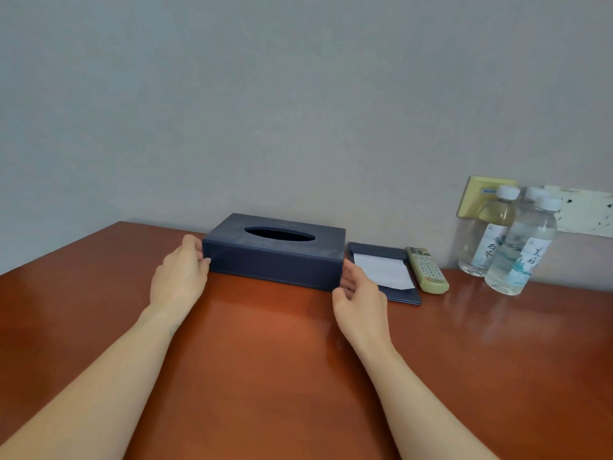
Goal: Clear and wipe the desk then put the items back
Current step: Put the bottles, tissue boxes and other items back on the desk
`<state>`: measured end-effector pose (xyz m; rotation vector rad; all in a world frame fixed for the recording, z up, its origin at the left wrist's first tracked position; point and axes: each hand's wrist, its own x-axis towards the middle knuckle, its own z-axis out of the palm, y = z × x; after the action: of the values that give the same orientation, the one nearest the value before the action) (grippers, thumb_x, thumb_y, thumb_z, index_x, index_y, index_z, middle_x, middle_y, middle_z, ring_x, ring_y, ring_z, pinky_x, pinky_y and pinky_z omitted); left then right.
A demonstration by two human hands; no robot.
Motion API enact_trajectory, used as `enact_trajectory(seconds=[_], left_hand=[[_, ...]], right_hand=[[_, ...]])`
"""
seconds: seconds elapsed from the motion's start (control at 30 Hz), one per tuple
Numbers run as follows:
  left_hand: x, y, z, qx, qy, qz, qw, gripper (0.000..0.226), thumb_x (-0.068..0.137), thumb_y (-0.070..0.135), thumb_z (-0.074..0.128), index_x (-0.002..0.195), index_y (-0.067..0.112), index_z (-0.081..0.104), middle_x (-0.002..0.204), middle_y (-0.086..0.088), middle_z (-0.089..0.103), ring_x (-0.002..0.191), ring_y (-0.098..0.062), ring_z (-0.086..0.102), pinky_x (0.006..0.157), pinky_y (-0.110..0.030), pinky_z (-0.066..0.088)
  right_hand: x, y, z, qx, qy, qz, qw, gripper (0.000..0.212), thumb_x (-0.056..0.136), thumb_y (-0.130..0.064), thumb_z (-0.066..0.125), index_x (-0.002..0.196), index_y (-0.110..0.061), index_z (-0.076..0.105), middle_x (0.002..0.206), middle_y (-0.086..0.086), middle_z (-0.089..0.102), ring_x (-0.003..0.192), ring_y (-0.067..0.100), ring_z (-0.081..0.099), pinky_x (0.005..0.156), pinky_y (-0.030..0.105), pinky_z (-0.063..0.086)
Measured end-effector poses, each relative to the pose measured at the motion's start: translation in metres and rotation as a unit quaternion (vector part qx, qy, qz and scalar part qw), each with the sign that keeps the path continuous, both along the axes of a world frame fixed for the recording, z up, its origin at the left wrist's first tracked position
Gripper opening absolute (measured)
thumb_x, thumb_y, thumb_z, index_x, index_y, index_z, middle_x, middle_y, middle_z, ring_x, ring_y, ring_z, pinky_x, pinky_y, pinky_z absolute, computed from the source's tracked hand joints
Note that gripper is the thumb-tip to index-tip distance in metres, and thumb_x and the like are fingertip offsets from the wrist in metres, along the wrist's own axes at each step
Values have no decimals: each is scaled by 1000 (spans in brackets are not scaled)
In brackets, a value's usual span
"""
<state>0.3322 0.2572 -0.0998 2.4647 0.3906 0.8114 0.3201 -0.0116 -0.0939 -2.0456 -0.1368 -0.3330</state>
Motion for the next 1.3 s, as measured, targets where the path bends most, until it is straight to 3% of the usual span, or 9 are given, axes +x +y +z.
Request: enact_trajectory(seconds=[0.13,0.27,0.4,0.6,0.8,0.9,0.97,1.1,1.3], left_hand=[[12,3,-1,22,20,-7,1000,31,101,19,44,130,11,49,117,-11,67,103,-35,63,83,-43,51],[23,0,-1,37,93,-41,994,52,101,26,38,151,19,27,126,-12,63,112,-38,59,91,-46,51],[28,2,-2,37,125,-52,990,60,100,30,35,155,21,12,128,-13,62,115,-37,58,95,-47,49],[26,2,0,35,142,-75,986,64,101,29,37,156,21,3,135,-13,57,119,-33,56,99,-44,47],[21,-6,-2,42,98,-57,993,61,100,28,37,154,22,10,131,-11,59,110,-34,60,90,-47,51],[11,-15,3,33,41,-23,998,59,101,26,40,154,19,17,154,-5,36,131,-33,47,100,-49,43],[2,-24,6,23,6,-12,1000,58,101,25,42,154,19,20,158,-3,29,137,-30,41,103,-49,40],[-17,-44,8,28,-49,-33,998,54,99,23,43,151,22,28,151,0,38,123,-27,53,91,-43,46],[-49,-84,4,40,-82,-82,992,50,98,21,44,147,26,34,144,6,45,118,-15,56,81,-28,42]], right_hand=[[16,1,-2,-14,21,18,1000,63,91,-9,48,151,-22,32,143,3,52,130,13,50,108,24,36],[28,4,-2,-38,39,34,998,70,92,-12,48,154,-24,19,145,8,48,132,18,47,104,26,37],[34,4,2,-76,42,39,995,72,94,-12,47,155,-23,11,132,15,58,118,26,59,85,24,42],[36,6,2,-84,37,34,995,72,95,-13,47,155,-22,10,131,15,58,117,24,59,81,23,40],[34,6,1,-61,39,24,997,72,94,-12,47,155,-21,11,132,13,58,117,24,59,82,21,41],[32,7,-1,-37,28,8,999,71,93,-9,47,155,-19,14,132,14,59,118,23,58,90,24,41],[28,8,-2,-20,12,-4,1000,68,92,-8,47,154,-20,20,136,11,56,122,22,56,97,25,40],[12,9,-3,7,-44,-18,999,59,91,-6,45,148,-19,37,141,2,52,128,13,50,108,30,39],[-27,10,-2,40,-65,-13,997,49,90,-2,45,136,-18,50,129,-3,60,118,9,55,105,28,41]])
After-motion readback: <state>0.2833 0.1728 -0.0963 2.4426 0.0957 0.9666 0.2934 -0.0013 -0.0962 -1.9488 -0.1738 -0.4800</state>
